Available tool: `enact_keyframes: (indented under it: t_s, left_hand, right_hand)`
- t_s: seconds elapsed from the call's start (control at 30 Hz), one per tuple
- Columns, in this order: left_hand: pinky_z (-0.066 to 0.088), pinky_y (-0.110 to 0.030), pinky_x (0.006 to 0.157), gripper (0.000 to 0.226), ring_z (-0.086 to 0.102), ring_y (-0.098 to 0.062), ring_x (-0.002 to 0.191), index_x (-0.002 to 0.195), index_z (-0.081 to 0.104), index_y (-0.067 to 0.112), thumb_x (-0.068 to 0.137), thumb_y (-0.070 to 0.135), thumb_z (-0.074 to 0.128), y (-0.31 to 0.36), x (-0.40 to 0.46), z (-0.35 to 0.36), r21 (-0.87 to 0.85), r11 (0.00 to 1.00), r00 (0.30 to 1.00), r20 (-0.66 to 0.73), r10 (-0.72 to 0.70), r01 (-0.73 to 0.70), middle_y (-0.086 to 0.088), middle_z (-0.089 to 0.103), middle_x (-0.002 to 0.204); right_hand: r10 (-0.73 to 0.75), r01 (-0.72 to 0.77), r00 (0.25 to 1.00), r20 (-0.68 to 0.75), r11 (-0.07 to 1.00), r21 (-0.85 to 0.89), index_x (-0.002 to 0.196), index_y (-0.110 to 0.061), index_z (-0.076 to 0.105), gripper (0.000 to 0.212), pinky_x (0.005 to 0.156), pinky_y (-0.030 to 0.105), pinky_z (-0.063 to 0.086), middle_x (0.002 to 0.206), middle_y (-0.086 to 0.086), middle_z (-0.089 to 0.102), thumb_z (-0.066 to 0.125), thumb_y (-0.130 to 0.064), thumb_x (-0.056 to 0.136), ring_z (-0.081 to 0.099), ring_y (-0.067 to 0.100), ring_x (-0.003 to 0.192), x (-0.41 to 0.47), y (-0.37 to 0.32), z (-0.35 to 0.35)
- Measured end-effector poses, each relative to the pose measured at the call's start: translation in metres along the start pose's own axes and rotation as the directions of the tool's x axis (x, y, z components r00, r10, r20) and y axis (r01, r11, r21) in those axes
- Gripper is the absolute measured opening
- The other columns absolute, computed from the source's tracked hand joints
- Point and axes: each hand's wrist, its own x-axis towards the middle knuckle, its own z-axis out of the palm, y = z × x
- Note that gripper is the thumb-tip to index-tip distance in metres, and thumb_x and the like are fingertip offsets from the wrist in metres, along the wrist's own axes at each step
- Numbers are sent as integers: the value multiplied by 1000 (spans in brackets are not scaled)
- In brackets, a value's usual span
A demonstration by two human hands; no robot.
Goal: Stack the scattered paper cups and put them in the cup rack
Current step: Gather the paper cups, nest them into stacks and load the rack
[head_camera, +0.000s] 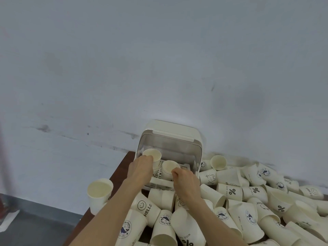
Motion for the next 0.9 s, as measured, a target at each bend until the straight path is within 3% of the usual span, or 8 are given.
enact_keyframes:
  t_s: [0.37,0.73,0.9]
  left_hand:
    - [48,-34,76,27,62,-28,103,118,58,10,92,8,50,8,6,0,114,993,993,113,-23,10,-10,62,115]
    - [42,-30,67,22,63,-26,96,109,60,11,90,6,51,7,2,0,86,996,998,69,-15,9,-8,63,109]
    - [42,-32,70,23,61,-28,99,108,60,10,89,5,48,6,-1,1,75,997,995,99,-26,18,-10,62,110]
  right_hand:
    - [-36,35,999,-11,999,-32,114,-29,61,29,69,31,41,108,-6,66,35,-35,102,61,22,96,-3,-1,-5]
    - [-49,47,998,-31,998,-48,105,-28,59,28,62,31,39,99,-7,67,32,-33,102,62,21,88,-5,-1,-2]
    - [-49,48,998,-36,998,-45,106,-26,58,25,60,31,34,98,-5,67,34,-29,102,62,23,87,-6,-1,-3]
